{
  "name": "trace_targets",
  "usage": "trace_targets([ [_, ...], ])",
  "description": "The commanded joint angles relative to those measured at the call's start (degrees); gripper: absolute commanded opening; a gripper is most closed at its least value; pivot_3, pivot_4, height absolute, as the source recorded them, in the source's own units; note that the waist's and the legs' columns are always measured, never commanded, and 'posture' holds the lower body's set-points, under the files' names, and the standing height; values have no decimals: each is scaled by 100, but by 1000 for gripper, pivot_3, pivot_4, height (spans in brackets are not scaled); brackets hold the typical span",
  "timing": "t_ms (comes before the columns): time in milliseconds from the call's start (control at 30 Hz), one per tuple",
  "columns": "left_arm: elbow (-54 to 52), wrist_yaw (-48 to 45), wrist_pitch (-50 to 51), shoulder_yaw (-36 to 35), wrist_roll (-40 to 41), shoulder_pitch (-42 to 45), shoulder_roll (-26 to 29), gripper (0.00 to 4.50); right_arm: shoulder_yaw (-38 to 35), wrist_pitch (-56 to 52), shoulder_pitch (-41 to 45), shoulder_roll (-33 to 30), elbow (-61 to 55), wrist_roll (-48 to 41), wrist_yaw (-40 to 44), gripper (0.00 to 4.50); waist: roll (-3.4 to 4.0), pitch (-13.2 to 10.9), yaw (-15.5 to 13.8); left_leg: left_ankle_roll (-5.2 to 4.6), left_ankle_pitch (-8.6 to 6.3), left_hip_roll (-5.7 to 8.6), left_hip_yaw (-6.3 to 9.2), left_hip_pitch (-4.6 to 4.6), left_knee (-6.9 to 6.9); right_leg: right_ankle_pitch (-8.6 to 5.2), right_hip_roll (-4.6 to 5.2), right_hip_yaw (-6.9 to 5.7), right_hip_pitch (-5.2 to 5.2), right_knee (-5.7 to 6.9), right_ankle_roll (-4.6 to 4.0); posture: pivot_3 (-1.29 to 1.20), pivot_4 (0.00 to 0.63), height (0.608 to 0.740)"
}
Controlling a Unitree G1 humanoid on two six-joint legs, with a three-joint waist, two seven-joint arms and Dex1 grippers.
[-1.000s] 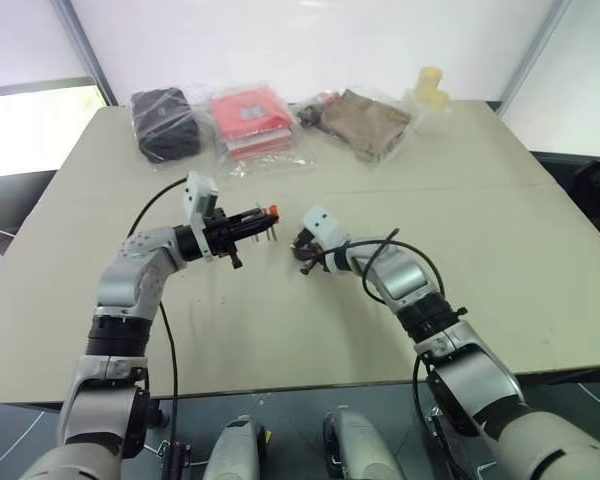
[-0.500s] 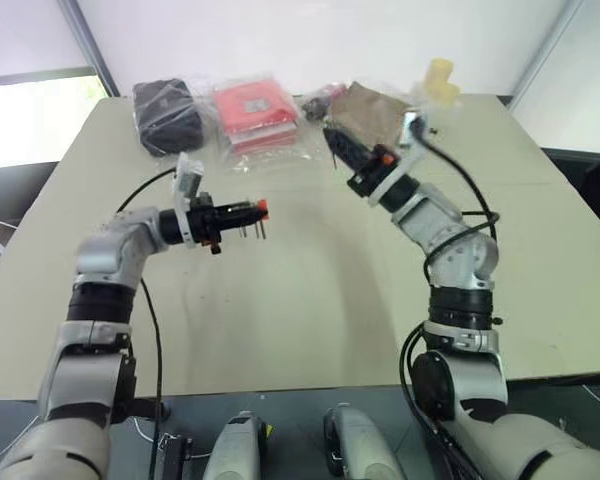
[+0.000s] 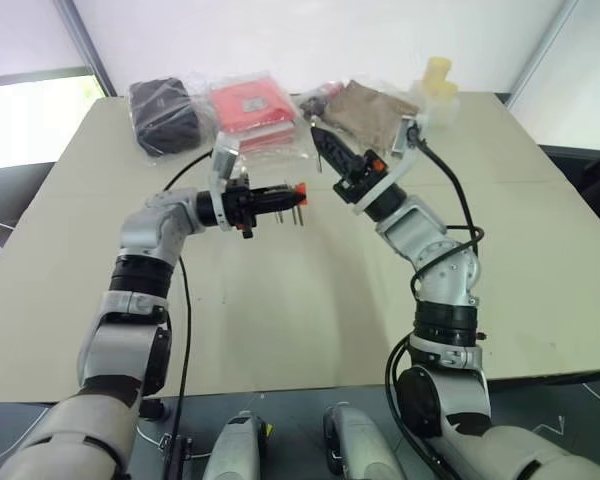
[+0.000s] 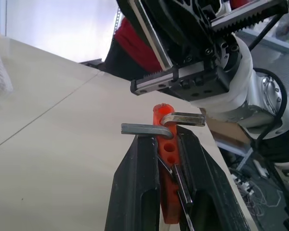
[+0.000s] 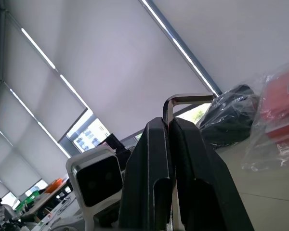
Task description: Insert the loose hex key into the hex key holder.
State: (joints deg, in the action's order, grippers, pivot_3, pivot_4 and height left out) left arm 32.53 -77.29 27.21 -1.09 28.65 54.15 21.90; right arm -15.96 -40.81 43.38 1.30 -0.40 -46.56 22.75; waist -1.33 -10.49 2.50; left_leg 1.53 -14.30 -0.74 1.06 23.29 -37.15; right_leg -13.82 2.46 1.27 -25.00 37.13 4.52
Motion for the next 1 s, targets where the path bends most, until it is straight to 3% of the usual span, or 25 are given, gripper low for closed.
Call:
trace_targets([
  [33,-128,-38,-57,-38,27,220,-61,0,109,223,59,25,-246,-87,18,24,0,0,-3,0,0,0,0,0,0,0,1,0,0,0,0,0,150,740],
  [1000,96,40,-293,-137,-66,374,-166,0,427,516,-138,-20,-238,-89,-8,24,0,0,-4,0,0,1,0,1,-1,0,1,0,0,0,0,0,150,740],
])
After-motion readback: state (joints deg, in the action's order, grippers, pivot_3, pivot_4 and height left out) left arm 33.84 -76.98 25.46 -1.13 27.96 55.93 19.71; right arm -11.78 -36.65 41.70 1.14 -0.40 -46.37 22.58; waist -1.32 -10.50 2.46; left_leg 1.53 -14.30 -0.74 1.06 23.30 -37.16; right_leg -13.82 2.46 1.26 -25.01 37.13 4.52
